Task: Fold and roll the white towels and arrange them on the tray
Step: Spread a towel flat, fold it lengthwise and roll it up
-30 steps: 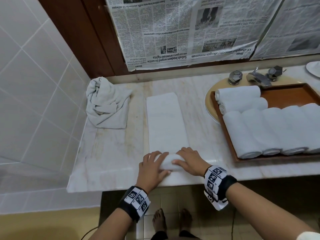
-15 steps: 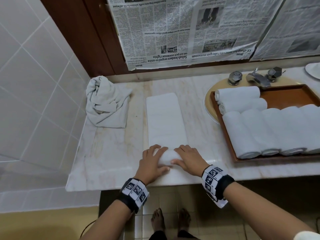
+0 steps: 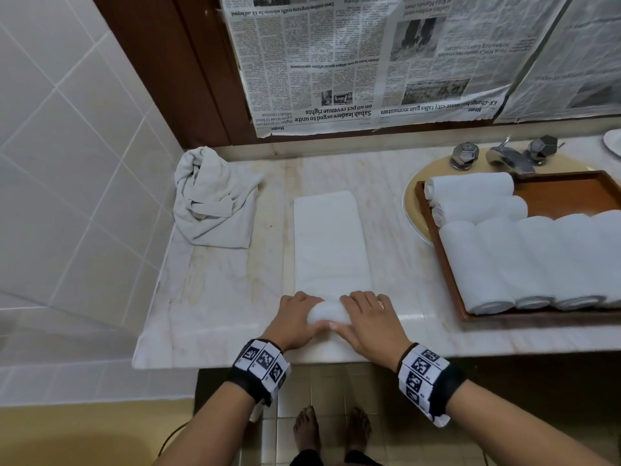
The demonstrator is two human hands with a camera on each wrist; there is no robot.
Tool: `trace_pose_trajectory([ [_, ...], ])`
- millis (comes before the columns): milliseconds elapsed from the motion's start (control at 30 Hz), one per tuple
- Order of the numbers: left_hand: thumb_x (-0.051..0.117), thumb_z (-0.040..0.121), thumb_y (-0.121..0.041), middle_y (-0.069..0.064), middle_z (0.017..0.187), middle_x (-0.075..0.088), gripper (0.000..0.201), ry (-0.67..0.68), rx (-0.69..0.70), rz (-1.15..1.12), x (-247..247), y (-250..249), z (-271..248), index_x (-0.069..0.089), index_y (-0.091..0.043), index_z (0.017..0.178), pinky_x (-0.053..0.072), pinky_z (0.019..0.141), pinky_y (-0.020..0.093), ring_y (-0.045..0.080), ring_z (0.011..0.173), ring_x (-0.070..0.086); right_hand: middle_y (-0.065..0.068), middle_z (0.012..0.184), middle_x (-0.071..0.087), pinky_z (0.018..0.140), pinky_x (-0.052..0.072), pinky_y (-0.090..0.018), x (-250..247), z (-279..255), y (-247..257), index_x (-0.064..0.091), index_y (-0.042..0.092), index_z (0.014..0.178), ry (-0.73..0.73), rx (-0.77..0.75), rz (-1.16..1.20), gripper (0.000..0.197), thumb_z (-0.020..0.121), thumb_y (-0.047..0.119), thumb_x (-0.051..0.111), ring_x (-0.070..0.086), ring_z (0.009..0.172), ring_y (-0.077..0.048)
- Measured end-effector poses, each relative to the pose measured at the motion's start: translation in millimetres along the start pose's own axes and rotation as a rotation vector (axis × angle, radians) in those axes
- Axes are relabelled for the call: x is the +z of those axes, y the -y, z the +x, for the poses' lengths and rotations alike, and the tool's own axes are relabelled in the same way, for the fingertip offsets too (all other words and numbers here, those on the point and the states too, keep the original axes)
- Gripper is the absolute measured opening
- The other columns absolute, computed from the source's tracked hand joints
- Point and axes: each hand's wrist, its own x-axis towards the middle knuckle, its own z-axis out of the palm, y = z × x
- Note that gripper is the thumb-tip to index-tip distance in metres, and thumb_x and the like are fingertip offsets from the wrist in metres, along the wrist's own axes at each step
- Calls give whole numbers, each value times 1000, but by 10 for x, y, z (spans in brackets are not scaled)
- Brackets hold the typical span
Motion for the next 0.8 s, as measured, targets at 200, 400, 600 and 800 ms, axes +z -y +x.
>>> trace_pose_trajectory([
  [200, 61, 89, -60, -3, 145, 29, 69, -114, 52, -62, 64, -44, -101, 38, -31, 146, 37, 105, 43, 25, 132, 27, -1, 117, 57, 89, 41, -42, 5, 171, -180, 56, 18, 125, 180, -12, 96, 98, 83, 80, -7, 54, 108, -23],
  [400, 55, 89, -63, -7, 147, 33, 67, -259, 115, 114, 182, -25, -218, 35, -34, 147, 49, 93, 43, 20, 133, 30, 2, 120, 57, 95, 33, -40, -30, 333, -269, 55, 21, 121, 365, 113, 352, 52, 97, 64, 36, 47, 115, -20],
  [600, 59, 88, -62, -4, 144, 38, 67, -53, 33, 22, -44, -10, -32, 39, -34, 145, 41, 103, 46, 22, 131, 33, -1, 111, 60, 87, 43, -42, 5, 74, -72, 59, 17, 121, 21, 69, 35, 57, 95, 55, 25, 57, 100, -25],
  [800, 64, 83, -65, 4, 140, 40, 75, 30, -1, -90, -142, -19, 78, 40, -30, 145, 28, 109, 40, 30, 130, 35, -5, 115, 60, 81, 50, -43, 69, 23, -139, 53, 10, 131, 58, 7, 16, 76, 89, 70, 31, 60, 99, -26],
])
